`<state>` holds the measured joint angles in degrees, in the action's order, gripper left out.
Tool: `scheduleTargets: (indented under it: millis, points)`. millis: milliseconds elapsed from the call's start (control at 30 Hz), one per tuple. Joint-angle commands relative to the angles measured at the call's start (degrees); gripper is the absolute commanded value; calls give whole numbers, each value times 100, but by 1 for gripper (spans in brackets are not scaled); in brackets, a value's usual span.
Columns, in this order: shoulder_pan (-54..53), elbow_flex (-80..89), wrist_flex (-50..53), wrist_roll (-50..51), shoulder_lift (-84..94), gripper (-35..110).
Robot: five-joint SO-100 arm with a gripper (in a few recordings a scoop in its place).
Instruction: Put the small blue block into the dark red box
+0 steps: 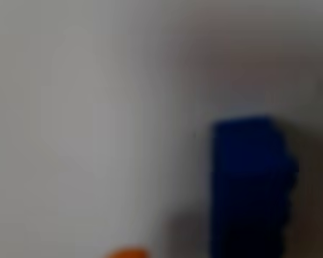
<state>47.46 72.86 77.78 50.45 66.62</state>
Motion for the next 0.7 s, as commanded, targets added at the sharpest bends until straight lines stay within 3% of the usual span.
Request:
scheduleTargets:
  millis: [0, 233, 367, 433, 667]
  points:
    - [-62, -281, 88, -9, 9, 19]
    - [-281, -299, -53, -26, -316, 19]
    - [-352, -316, -176, -123, -536, 0]
    - [-360, -352, -158, -123, -562, 0]
    - [-378, -923, 932, -114, -255, 0]
